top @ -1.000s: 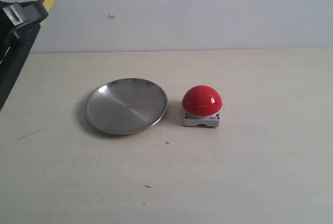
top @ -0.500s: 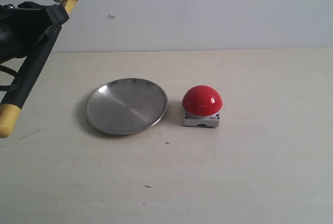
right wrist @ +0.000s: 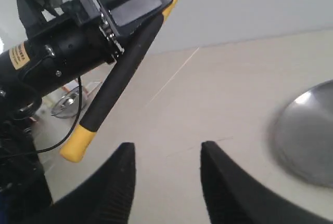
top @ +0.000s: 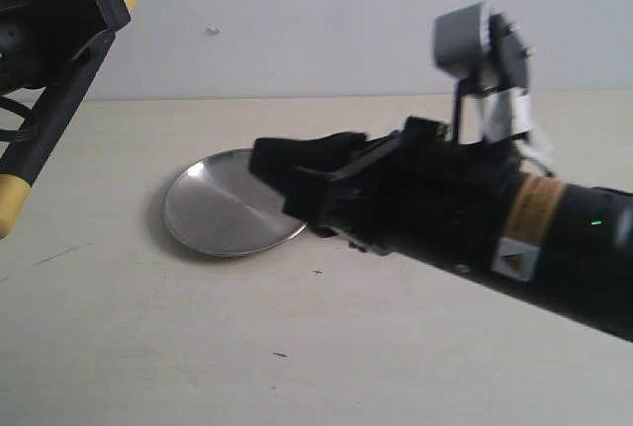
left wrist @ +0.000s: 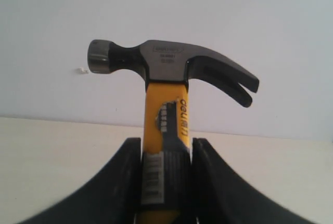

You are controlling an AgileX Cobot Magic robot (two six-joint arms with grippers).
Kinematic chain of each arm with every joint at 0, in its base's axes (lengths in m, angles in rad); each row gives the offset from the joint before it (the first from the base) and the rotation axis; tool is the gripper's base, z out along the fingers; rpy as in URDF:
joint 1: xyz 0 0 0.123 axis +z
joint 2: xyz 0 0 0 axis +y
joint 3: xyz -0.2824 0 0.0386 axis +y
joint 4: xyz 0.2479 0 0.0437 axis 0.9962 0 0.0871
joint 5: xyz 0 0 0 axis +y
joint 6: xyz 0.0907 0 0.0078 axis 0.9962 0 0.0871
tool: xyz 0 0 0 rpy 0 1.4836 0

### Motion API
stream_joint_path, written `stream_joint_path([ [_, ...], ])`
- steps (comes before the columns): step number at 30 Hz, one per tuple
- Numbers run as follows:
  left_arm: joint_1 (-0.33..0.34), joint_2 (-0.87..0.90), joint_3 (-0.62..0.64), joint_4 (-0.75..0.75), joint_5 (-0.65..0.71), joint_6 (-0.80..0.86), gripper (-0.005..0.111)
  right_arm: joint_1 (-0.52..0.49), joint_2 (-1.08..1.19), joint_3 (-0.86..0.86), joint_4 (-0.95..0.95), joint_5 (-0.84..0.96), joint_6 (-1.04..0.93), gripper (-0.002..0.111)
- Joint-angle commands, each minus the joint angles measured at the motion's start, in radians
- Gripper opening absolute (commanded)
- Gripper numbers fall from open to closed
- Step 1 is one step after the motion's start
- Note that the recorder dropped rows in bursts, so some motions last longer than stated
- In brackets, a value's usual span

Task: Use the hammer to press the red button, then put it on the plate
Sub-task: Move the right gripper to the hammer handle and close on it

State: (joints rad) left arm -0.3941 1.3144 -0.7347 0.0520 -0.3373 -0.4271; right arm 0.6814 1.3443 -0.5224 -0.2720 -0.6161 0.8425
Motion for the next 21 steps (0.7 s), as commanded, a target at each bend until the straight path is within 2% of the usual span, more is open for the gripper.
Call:
stream_joint_path([
  [1, -0.007, -0.011, -0.022, -0.011, -0.068, 0.039, 0.0, 0.005, 0.242, -0.094, -0.145, -0.276, 0.22, 0.061],
  [4, -0.007, -0.011, -0.022, -0.011, -0.068, 0.05, 0.0, 0.005, 0.354, -0.208, -0.267, -0.377, 0.357, 0.062],
  [10, -0.007, -0.011, -0.022, 0.008, -0.068, 0.054, 0.0, 0.005, 0.439, -0.372, -0.36, -0.38, 0.425, 0.062],
  [21, -0.007, -0.011, -0.022, 0.045, -0.068, 0.054, 0.0, 0.005, 0.531, -0.482, -0.358, -0.333, 0.49, 0.062],
])
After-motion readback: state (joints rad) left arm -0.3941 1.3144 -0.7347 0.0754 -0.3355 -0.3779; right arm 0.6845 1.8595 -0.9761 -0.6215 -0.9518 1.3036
